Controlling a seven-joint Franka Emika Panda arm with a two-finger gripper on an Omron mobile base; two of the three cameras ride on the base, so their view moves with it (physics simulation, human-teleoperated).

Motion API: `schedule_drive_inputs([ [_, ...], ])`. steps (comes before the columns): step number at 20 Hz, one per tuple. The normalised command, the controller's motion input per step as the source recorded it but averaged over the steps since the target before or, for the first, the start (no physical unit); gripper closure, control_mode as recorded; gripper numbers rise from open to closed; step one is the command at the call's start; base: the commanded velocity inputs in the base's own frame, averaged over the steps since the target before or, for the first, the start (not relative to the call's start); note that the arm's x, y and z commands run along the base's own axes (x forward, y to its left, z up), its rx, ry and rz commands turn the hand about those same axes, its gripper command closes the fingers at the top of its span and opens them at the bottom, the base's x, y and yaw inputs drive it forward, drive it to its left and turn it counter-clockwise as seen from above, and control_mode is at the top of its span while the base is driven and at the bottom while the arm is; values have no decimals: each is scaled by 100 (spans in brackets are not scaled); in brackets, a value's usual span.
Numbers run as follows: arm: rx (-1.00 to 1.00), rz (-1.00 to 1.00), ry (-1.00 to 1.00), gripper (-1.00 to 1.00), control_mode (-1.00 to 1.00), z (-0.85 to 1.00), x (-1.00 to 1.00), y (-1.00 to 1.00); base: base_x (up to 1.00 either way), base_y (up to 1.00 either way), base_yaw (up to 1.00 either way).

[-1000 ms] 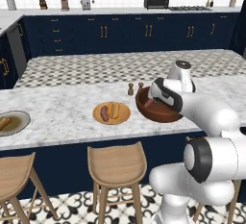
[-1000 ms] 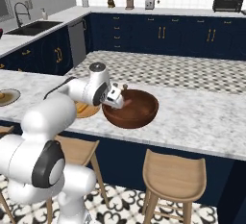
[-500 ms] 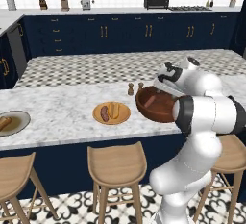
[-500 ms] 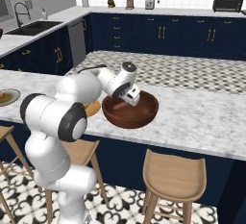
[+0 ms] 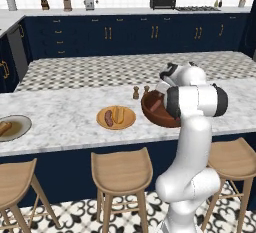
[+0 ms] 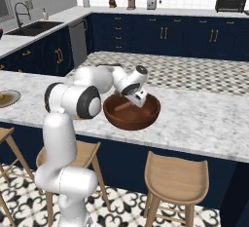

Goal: Place one bun and one sausage from the bowl on each plate.

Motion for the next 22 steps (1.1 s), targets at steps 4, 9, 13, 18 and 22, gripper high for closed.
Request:
schedule_drive_inputs([
  [4,0,0,-9,-100,-100,-39,51,16,0,0,0],
  [9,0,0,3,-100,-100,-54,27,13,0,0,0],
  [13,1,0,3,-100,-100,-58,0,20,0,0,0],
  [18,1,0,0,-100,-100,-9,24,24,0,0,0],
  [22,0,0,0,-100,-100,-1,34,31,0,0,0],
])
